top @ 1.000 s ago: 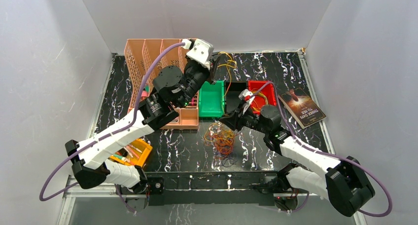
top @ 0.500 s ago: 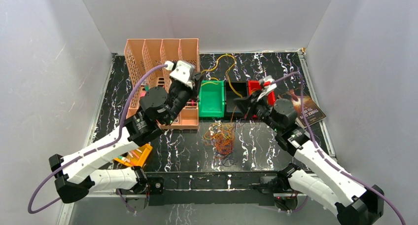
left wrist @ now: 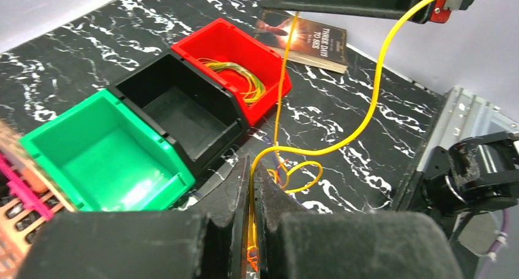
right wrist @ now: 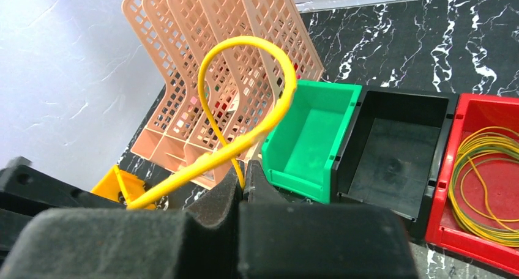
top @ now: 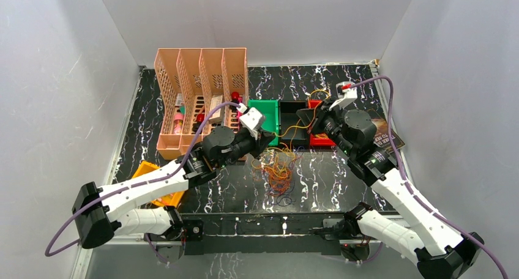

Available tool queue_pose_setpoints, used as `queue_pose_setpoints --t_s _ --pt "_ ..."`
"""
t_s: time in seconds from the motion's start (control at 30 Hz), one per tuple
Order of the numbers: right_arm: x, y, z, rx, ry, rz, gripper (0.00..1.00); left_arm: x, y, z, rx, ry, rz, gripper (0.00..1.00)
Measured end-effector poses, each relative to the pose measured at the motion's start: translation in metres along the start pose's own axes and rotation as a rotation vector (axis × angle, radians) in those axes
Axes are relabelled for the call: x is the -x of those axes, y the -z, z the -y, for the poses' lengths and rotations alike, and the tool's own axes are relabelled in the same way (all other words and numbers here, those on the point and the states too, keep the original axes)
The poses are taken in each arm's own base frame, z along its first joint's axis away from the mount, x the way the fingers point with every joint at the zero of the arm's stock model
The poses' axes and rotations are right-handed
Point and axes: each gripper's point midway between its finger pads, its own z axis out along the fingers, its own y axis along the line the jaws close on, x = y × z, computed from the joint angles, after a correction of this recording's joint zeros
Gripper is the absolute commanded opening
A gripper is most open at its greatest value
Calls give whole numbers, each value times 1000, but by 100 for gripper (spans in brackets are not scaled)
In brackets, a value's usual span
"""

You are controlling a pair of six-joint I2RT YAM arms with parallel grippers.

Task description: Untangle the cables

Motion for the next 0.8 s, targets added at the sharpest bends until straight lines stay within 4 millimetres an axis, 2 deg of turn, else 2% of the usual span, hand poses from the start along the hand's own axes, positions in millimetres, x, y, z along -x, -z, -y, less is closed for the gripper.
queue_pose_setpoints --t_s 0.1,0.3,0.47,0.6,0.67,0.8 --pt "-2 -1 -2 8 -25 -12 0 -4 -7 9 -46 25 5 2" --pt "-6 -2 -11 44 -63 -41 0 0 -21 21 -100 45 45 5" --pt "-12 -3 -17 75 -82 -70 0 -11 -36 25 -123 52 34 6" --pt "-13 -2 -21 93 -95 -81 0 -23 -44 26 -124 51 11 13" --pt "-14 -1 -23 101 -99 -86 0 -24 -46 26 -126 51 13 20" --pt "-11 0 -28 119 -106 -87 0 -22 -47 27 -132 51 23 23"
